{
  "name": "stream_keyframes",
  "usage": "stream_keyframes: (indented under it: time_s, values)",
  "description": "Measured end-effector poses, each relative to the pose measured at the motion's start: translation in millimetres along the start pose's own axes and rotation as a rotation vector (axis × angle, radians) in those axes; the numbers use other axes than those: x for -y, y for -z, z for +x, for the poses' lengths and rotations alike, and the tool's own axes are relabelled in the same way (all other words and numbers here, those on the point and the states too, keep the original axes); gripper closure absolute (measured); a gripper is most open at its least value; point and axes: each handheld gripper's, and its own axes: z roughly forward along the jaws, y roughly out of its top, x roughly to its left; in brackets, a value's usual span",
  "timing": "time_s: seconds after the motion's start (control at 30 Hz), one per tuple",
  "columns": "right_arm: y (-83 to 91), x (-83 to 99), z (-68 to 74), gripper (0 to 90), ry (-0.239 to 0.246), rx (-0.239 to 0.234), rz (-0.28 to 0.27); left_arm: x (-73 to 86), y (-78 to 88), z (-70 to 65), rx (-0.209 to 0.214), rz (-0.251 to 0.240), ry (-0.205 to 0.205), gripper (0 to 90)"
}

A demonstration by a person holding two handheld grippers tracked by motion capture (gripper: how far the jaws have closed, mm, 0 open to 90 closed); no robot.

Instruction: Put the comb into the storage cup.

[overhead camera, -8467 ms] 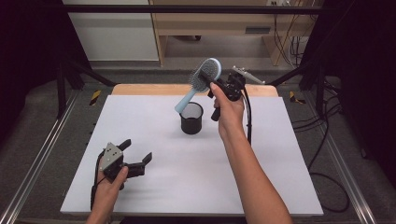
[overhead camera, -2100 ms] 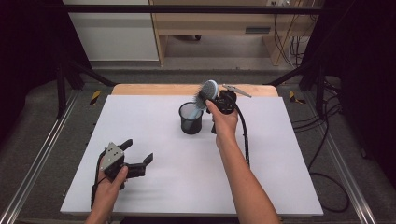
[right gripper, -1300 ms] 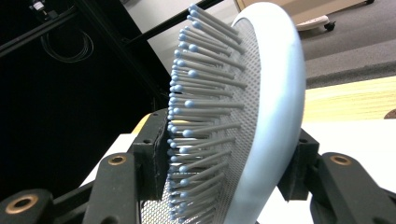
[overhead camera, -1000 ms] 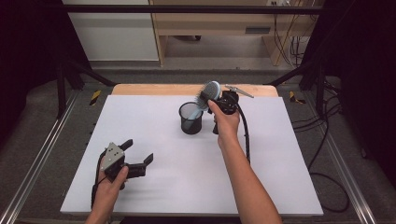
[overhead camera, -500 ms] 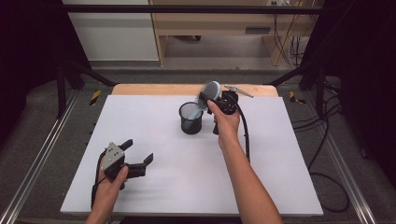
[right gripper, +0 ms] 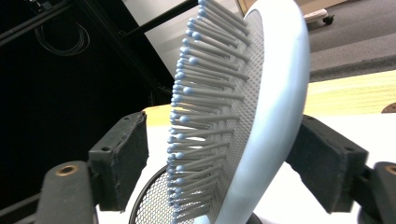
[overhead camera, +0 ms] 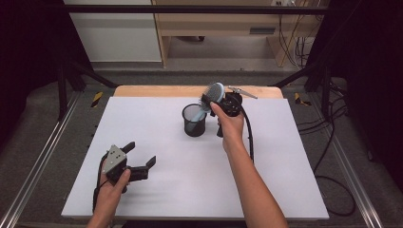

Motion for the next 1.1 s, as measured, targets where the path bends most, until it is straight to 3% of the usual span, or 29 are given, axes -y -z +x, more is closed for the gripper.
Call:
stream_keyframes:
  time_s: [0.23, 0.53, 0.87, 1.1]
  values:
    - [1.5, -0.5, 2.7, 12.9, 0.005, -0.003, 0.014, 0.0, 0.2, 0.1, -0.002, -0.003, 0.003, 3.7]
    - [6.0, -2.6, 8.5, 7.6, 0.057, 0.007, -0.007, -0.9, 3.7, 2.7, -0.012, -0.016, 0.01, 3.6]
    - [18.9, -6.3, 16.8, 5.9, 0.186, 0.049, -0.017, -2.6, 10.1, 12.1, -0.034, -0.038, 0.044, 3.1]
    - [28.9, -6.5, 18.1, 5.7, 0.257, 0.052, -0.017, -3.9, 22.2, 19.8, -0.058, -0.056, 0.057, 3.1]
